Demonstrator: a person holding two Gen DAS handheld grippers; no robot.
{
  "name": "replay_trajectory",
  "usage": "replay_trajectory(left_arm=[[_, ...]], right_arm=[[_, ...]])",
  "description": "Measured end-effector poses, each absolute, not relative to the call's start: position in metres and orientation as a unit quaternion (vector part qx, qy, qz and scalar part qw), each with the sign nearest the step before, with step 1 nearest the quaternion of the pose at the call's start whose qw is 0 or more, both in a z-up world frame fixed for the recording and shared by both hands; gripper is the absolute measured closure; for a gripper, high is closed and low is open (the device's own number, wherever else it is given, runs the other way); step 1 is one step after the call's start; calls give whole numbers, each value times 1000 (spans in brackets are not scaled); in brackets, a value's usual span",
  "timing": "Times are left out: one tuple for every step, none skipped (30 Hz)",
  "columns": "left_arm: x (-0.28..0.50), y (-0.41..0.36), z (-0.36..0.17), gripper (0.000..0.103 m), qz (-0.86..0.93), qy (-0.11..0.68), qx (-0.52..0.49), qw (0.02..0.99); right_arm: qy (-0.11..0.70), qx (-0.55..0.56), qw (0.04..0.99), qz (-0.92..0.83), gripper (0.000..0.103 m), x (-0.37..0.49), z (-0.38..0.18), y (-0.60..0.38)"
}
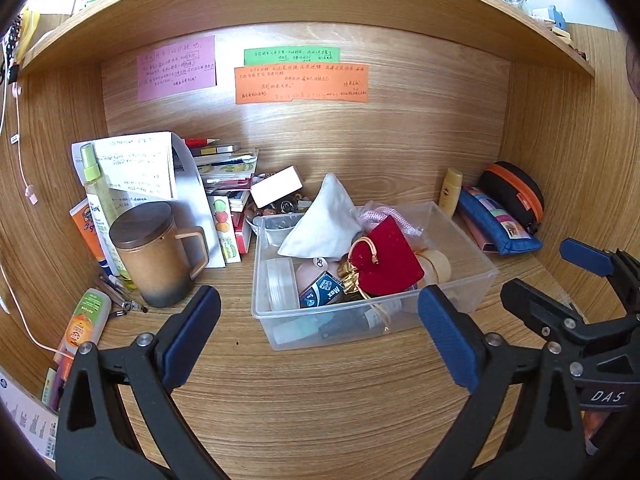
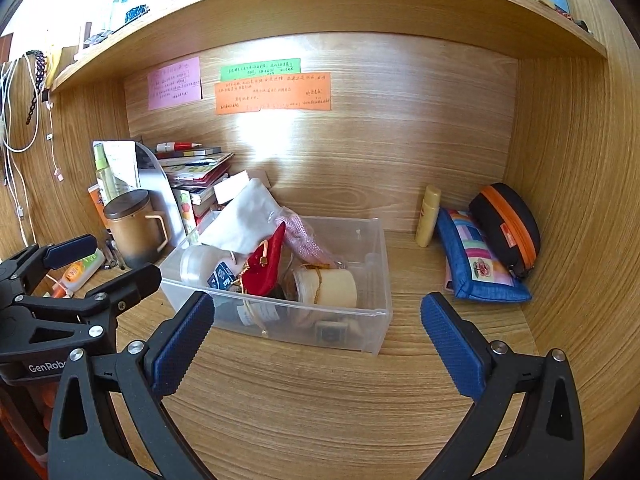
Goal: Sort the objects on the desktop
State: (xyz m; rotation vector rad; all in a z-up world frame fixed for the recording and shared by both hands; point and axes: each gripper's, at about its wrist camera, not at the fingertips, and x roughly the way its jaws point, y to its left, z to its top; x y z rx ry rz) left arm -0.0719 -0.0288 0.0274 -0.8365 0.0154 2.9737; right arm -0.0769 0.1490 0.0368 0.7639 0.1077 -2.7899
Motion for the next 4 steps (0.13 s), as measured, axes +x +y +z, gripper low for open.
replay_trajectory(left_arm=[[-71,-29,28,3,963,5,-268,25],[-71,-29,28,3,964,6,-266,25],[-71,-28,27,3,964,6,-266,24],[-72,-28,27,3,964,6,-266,24]], right_arm=[[37,262,122,-957,0,-77,37,149],[37,262,122,-957,0,-77,37,149],[37,262,122,-957,0,-78,37,150],[38,262,122,-957,0,-78,37,150]])
